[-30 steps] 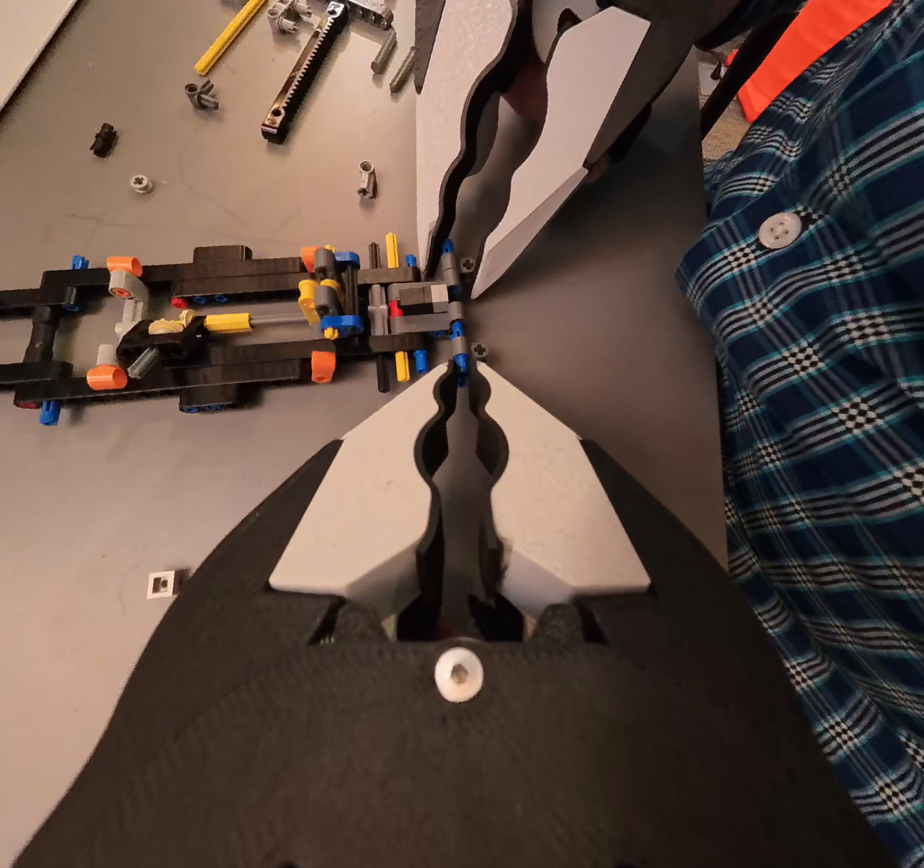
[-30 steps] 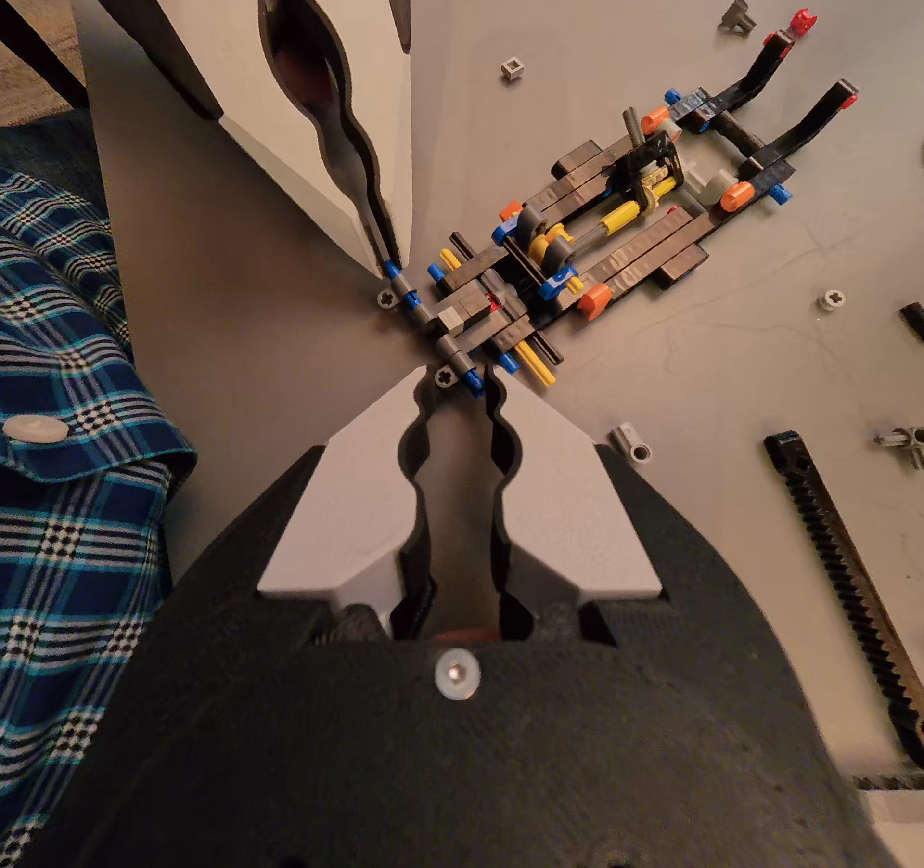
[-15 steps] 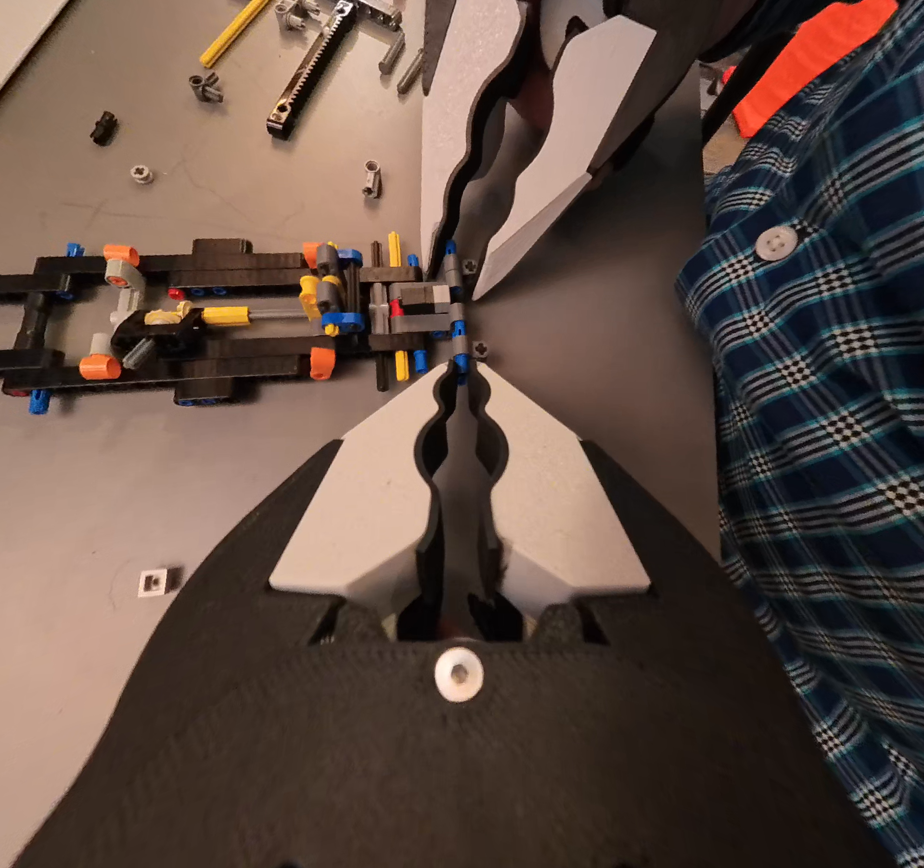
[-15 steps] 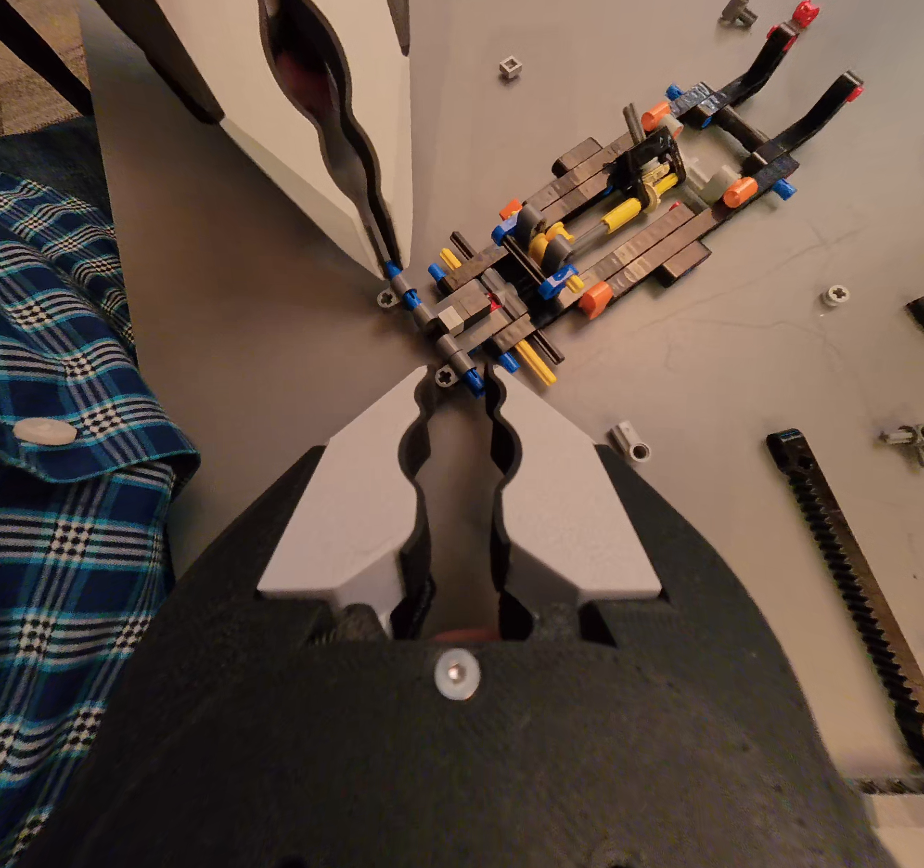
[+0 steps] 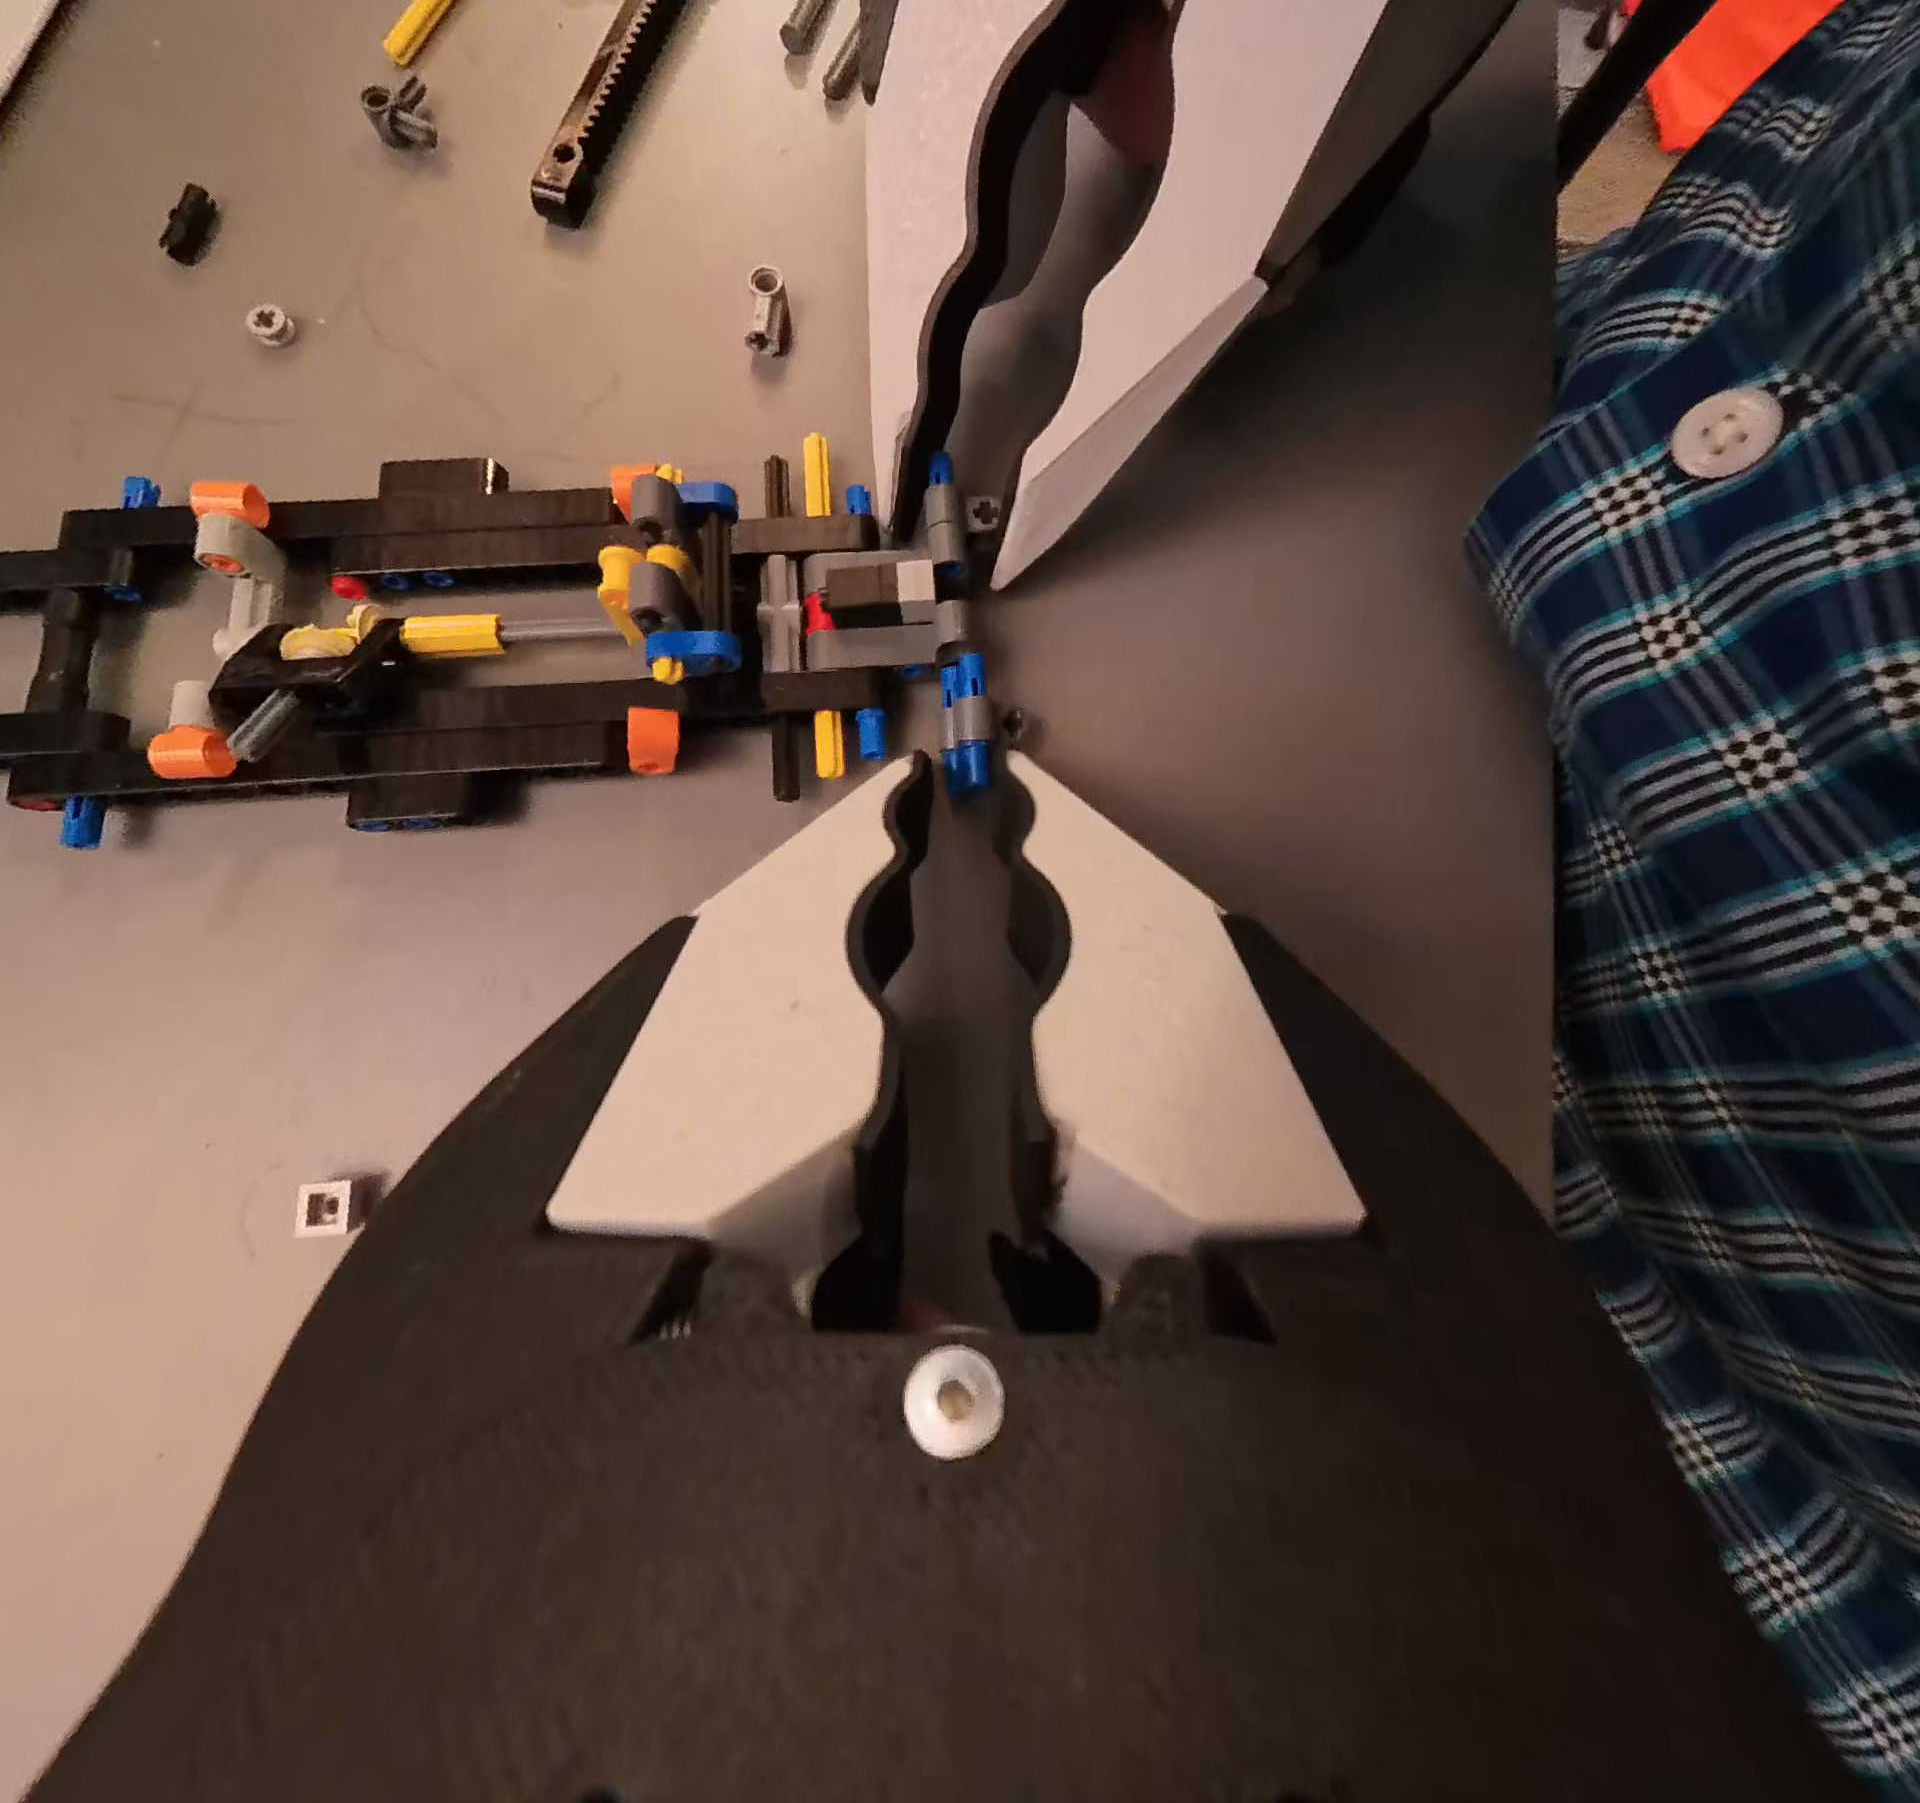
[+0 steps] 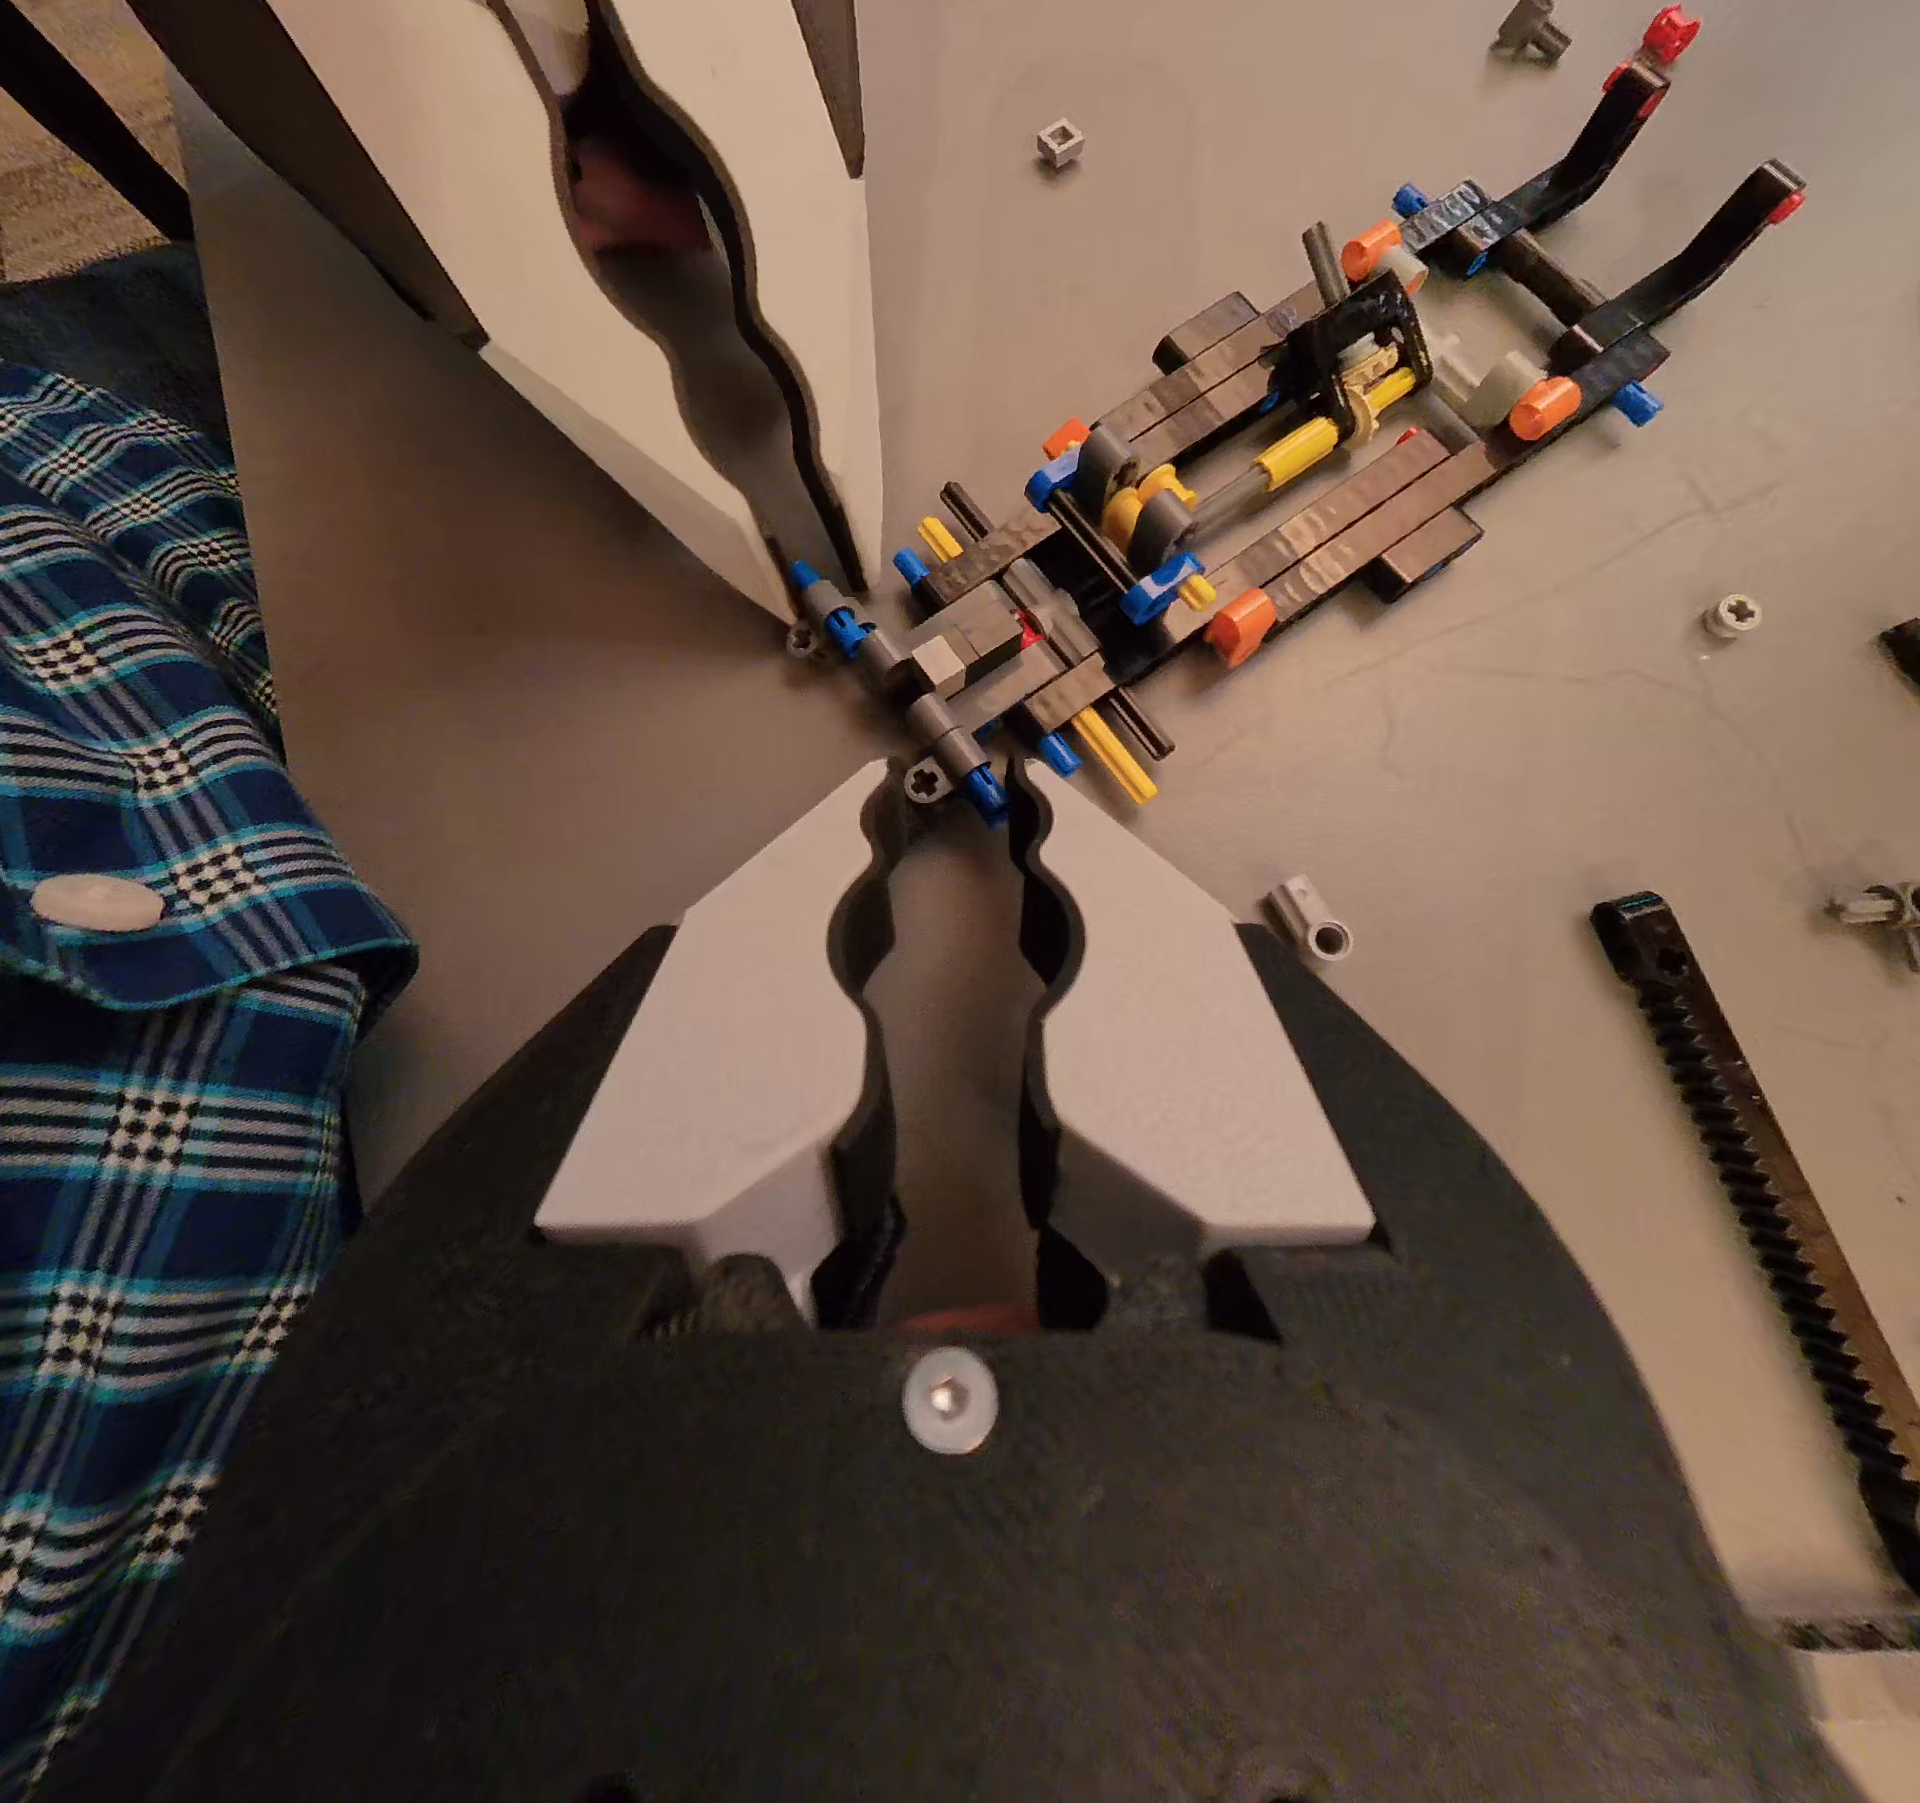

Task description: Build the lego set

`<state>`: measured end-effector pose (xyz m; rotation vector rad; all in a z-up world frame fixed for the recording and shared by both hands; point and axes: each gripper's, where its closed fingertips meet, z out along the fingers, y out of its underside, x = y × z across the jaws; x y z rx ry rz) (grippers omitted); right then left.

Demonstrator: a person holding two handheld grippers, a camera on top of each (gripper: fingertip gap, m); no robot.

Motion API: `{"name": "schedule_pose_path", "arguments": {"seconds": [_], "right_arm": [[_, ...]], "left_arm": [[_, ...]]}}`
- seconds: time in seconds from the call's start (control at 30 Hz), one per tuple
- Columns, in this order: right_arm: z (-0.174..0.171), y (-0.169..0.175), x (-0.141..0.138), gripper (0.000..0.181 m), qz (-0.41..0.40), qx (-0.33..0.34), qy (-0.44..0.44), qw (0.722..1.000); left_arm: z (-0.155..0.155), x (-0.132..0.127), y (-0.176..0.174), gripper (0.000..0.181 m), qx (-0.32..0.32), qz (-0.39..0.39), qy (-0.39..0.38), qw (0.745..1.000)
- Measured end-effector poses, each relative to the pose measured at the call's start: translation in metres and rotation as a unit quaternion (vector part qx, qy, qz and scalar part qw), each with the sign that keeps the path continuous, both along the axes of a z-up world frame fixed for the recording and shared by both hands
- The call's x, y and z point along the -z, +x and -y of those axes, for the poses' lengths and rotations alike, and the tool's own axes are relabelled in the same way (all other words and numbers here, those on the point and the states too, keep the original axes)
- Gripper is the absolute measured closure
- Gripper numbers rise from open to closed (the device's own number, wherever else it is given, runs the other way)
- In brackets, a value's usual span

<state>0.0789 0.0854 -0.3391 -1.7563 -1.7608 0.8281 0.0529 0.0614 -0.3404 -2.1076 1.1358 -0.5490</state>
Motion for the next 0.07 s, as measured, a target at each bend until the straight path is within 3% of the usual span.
{"name": "schedule_pose_path", "arguments": {"seconds": [0.07], "right_arm": [[0.0001,-0.0001,0.0000,0.165,0.000,-0.001,0.002,1.000]], "left_arm": [[-0.0004,0.0001,-0.0002,0.178,-0.001,-0.005,0.007,1.000]]}}
